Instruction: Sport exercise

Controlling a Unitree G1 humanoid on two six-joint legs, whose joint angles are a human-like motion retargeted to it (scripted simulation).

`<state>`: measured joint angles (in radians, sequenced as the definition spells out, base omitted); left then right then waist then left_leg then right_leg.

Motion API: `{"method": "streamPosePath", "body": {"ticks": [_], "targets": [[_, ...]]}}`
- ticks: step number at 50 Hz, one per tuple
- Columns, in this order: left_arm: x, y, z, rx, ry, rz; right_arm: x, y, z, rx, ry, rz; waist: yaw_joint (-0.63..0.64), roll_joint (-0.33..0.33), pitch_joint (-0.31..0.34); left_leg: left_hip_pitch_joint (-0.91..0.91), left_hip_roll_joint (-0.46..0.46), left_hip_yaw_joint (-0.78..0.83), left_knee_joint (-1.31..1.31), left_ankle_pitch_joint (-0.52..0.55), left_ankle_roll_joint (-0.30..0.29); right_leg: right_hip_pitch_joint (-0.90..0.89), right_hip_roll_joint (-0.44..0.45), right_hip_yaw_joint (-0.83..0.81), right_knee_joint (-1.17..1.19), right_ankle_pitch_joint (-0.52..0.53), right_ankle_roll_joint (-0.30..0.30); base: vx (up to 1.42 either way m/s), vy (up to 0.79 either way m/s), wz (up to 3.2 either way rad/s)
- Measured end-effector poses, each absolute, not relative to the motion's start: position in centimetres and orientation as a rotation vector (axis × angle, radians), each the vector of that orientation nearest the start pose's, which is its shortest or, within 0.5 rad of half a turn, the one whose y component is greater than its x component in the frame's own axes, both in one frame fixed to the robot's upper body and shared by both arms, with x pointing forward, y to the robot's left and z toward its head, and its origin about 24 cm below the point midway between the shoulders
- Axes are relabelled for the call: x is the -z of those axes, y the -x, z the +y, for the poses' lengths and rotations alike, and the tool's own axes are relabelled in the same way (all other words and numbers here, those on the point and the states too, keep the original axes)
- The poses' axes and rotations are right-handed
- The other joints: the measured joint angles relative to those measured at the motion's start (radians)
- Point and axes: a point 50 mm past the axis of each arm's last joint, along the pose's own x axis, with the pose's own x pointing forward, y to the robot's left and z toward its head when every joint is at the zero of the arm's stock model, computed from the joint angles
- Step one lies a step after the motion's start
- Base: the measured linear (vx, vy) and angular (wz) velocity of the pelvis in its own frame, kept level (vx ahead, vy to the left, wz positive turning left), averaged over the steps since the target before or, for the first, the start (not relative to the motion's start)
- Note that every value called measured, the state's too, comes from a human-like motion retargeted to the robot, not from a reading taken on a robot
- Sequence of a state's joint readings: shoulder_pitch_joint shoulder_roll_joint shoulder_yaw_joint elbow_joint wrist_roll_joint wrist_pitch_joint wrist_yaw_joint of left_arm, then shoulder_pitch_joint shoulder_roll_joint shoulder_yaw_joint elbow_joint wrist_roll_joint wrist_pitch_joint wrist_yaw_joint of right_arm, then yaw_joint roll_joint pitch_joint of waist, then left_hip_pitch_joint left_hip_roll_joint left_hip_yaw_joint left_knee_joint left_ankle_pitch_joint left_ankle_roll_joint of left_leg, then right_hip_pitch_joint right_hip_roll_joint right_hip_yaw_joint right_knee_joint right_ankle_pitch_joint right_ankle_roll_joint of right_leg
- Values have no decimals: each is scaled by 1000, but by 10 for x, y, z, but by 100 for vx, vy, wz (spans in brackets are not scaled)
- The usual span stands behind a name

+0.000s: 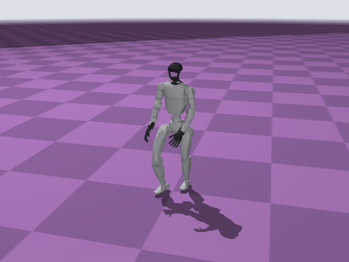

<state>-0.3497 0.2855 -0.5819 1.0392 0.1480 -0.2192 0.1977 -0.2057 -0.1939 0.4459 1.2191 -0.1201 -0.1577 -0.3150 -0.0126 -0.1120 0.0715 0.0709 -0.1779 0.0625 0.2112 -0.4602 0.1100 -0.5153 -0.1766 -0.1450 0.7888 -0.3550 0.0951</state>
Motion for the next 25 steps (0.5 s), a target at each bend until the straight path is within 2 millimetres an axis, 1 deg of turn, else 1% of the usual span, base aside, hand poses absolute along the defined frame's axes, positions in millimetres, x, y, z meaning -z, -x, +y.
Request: {"method": "streamPosePath", "body": {"ticks": [2,5,7,10,12,15,17,20,22,25], "targets": [[74,-262,161,307,-763,387,135,-178,-189,-79,683,786,2,14,-1,29,15,-4,-25,1,-8,2,45,10,-185,41,25,-4,1,18],[67,-267,156,309,-760,337,138,-169,-192,-75,688,815,7,20,-7,50,23,-11,-13,-18,-14,-1,84,40,-357,71,49,0,0,0],[65,-269,153,315,-761,318,140,-166,-195,-75,694,829,13,30,-10,61,34,-20,13,-38,-19,16,108,47,-423,100,49,0,0,0],[69,-264,150,334,-756,329,142,-161,-196,-77,698,852,19,44,-9,78,52,-39,93,-73,-28,43,137,49,-417,132,37,0,0,0],[78,-253,152,351,-754,374,144,-158,-197,-76,697,865,20,55,-8,79,67,-49,180,-90,-39,56,154,47,-359,137,22,0,0,0],[98,-230,158,374,-758,475,145,-155,-198,-67,699,875,21,72,-7,57,99,-52,356,-92,-64,73,181,45,-261,127,-4,0,0,0],[113,-209,165,393,-764,565,145,-156,-198,-62,699,869,23,86,-12,13,131,-46,517,-59,-89,86,206,43,-209,106,-30,0,0,0],[133,-176,176,429,-782,706,142,-161,-197,-57,702,841,31,108,-20,-88,193,-27,792,34,-121,110,249,43,-162,59,-74,0,0,0],[142,-157,184,455,-800,790,138,-169,-196,-55,712,807,42,115,-24,-166,236,-9,949,80,-118,131,269,48,-153,24,-99,0,0,0],[151,-136,195,484,-823,887,129,-186,-196,-50,733,740,63,109,-24,-281,291,22,1117,84,-78,170,280,62,-162,-16,-120,0,0,0]]}}
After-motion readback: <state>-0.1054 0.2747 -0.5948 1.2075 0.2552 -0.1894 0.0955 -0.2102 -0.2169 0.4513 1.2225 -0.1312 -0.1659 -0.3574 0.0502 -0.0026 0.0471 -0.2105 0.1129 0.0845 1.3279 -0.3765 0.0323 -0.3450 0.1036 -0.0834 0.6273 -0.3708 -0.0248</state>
